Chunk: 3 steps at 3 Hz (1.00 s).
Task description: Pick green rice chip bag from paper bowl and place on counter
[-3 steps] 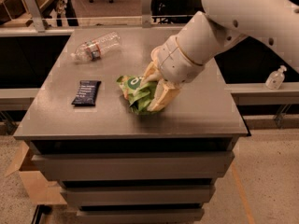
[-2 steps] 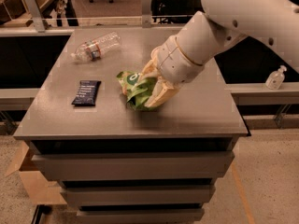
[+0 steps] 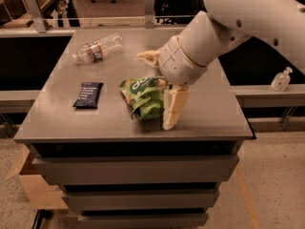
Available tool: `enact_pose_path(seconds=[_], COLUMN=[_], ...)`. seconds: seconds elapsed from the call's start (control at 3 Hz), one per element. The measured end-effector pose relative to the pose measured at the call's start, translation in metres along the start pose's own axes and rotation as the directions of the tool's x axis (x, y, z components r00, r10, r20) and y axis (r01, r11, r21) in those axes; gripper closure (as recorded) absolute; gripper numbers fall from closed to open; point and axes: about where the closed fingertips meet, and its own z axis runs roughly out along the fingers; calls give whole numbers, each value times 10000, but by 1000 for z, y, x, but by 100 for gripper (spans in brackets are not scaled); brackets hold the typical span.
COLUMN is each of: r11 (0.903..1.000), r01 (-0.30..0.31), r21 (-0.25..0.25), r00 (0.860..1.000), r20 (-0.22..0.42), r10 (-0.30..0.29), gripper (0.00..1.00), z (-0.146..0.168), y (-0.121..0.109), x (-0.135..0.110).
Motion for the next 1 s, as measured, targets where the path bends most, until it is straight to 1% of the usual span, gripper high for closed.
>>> enact_pose_path(seconds=[0.33, 0.67, 1.0], r11=[9998, 9971, 9886], r01=[-6, -591, -1331], r21=[179, 473, 703], r00=[10000, 9974, 9867], r20=[29, -378, -845], r10=[5, 609, 1389], gripper=[0, 0, 0], z=[-8, -26, -45], y=[1, 7, 21], x=[7, 48, 102])
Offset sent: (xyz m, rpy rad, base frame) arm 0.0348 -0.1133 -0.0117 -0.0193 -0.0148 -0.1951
